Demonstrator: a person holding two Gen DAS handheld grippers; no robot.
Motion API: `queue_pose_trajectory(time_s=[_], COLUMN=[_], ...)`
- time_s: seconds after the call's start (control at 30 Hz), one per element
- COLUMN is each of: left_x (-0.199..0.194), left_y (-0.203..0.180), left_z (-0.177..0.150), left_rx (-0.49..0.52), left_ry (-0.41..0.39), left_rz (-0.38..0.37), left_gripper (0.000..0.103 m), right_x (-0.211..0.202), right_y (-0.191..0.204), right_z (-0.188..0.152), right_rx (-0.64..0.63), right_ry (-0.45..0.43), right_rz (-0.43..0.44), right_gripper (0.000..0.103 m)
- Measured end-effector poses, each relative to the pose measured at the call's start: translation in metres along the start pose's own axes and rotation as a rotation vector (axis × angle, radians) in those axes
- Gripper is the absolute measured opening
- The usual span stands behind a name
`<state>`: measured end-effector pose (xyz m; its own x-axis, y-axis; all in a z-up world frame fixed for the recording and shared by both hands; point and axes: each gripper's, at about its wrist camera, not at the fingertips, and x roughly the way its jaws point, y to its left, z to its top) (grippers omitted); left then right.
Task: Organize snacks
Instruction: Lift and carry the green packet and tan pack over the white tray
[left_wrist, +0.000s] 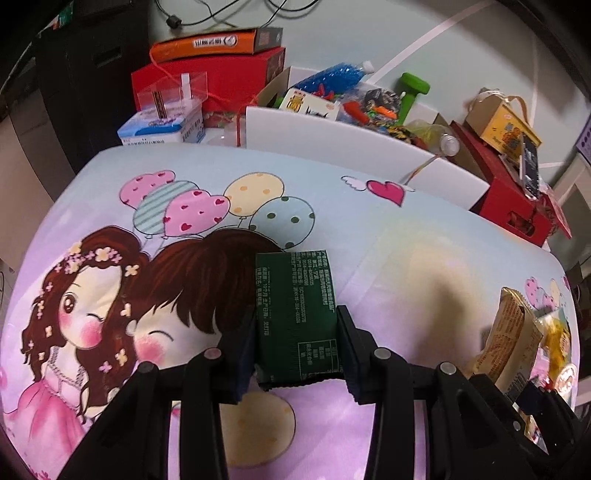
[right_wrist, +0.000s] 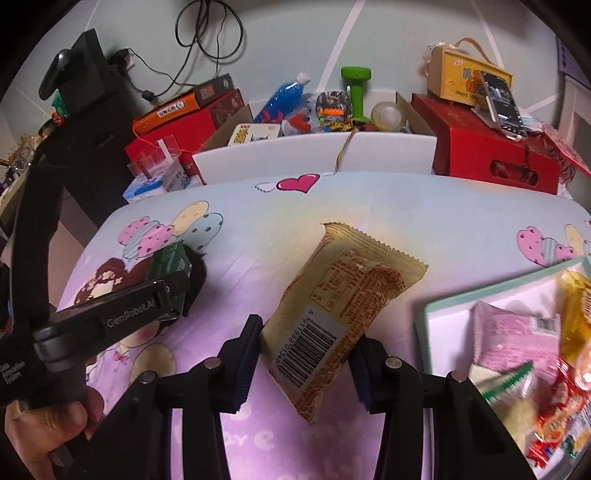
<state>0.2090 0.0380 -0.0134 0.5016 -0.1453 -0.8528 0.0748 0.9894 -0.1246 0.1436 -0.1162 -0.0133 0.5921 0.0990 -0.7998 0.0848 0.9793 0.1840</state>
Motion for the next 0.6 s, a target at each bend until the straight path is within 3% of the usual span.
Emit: queue_pose_trajectory(time_s=[0.33, 0.6], left_x=[-0.041, -0.081], left_y=[-0.009, -0.032], left_z=[-0.025, -0.041], left_rx=[0.019, 0.07], left_ry=[-0.022, -0.088], left_rz=[-0.037, -0.078], left_gripper=[0.042, 0.042], right_x=[-0.045, -0.076], right_y=[-0.01, -0.027], right_z=[-0.025, -0.043], right_rx=[0.022, 0.052], right_ry=[-0.023, -0.04], right_rz=[0.002, -0.024], right_gripper=[0.048, 0.048])
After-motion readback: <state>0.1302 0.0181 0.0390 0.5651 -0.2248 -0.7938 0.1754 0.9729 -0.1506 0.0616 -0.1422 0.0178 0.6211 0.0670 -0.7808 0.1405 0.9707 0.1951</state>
